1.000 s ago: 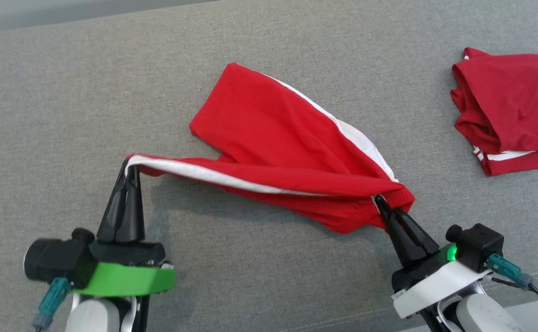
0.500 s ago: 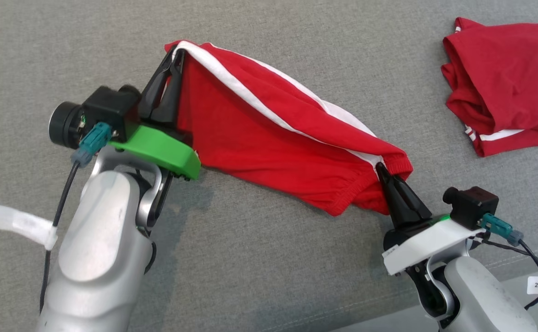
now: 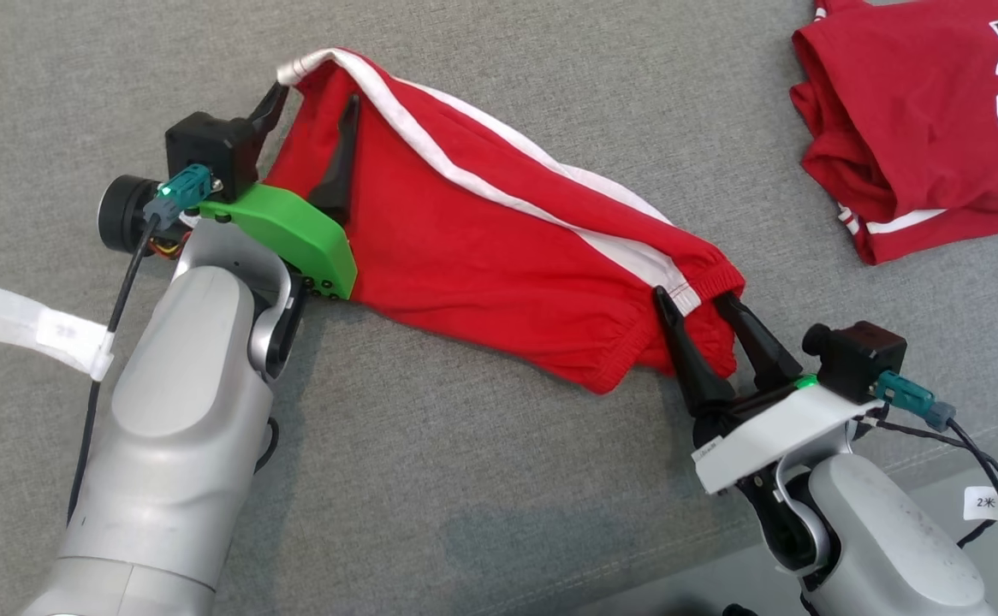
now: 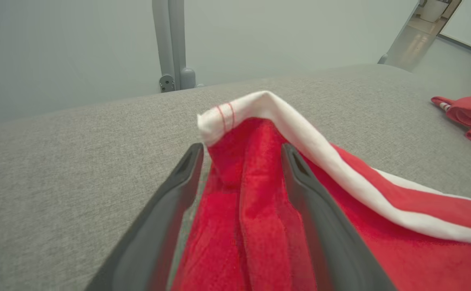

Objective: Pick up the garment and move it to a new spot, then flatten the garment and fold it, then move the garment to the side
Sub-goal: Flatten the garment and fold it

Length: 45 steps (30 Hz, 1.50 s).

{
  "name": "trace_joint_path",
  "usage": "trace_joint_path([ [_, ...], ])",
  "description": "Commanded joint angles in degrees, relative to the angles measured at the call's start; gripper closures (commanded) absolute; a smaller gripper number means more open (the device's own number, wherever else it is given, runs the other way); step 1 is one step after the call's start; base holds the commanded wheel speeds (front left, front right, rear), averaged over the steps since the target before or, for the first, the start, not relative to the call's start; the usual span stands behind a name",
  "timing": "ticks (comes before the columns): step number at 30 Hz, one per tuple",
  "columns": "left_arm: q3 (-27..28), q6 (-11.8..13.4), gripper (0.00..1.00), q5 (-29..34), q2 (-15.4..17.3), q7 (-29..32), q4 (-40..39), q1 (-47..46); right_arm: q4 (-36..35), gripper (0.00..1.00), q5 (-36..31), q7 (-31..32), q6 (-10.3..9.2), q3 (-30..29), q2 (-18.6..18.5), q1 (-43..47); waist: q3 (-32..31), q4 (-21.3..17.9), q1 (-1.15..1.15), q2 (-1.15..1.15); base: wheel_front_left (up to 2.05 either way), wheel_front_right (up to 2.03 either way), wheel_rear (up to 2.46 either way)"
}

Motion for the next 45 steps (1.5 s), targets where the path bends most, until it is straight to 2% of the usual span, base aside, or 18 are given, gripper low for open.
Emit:
trace_joint_path([
  [1, 0.48, 0.86, 0.00, -0.29, 0.07, -1.44, 1.19, -1.00, -0.92, 0.00, 1.04, -0.21, -0.03, 0.67, -0.88, 1.37, -0.48, 0.30, 0.00, 0.00, 0.00, 0.00, 0.00],
  [7, 1.76, 2.41, 0.00, -0.99, 0.57, -4.13, 2.56, 1.01, -3.87, 0.00, -0.03, -0.21, -0.02, 1.78, -3.24, 4.27, -2.25, 0.86, 0.00, 0.00, 0.00, 0.00, 0.00],
  [11, 3.17, 3.84, 0.00, -1.36, 1.96, -6.04, 0.15, 4.10, -7.03, 0.00, -2.32, -0.21, -0.02, 1.09, -4.74, 6.94, -3.97, 1.19, 0.00, 0.00, 0.00, 0.00, 0.00],
  [14, 4.64, 5.13, 0.00, -1.48, 2.91, -6.92, -3.88, 7.69, -10.23, 0.00, -4.84, -0.21, -0.02, -1.44, -4.95, 8.93, -5.27, 1.46, 0.00, 0.00, 0.00, 0.00, 0.00],
  [24, 9.44, 10.05, 0.00, 0.53, 5.28, -7.24, -25.47, 21.14, -18.57, 0.00, -16.05, -0.21, -0.02, -15.33, -0.82, 10.68, -8.42, 3.80, 0.00, 0.00, 0.00, 0.00, 0.00],
  [34, 10.28, 13.32, 0.00, 2.01, 6.96, -6.22, -39.59, 35.69, -17.29, 0.00, -20.22, -0.21, -0.02, -18.76, -0.28, 13.02, -12.51, 5.71, 0.00, 0.00, 0.00, 0.00, 0.00],
  [45, 9.37, 14.37, 0.00, 1.63, 7.31, -3.57, -44.14, 39.57, -16.97, 0.00, -20.23, -0.21, -0.03, -19.26, 0.04, 13.97, -12.40, 6.34, 0.00, 0.00, 0.00, 0.00, 0.00],
])
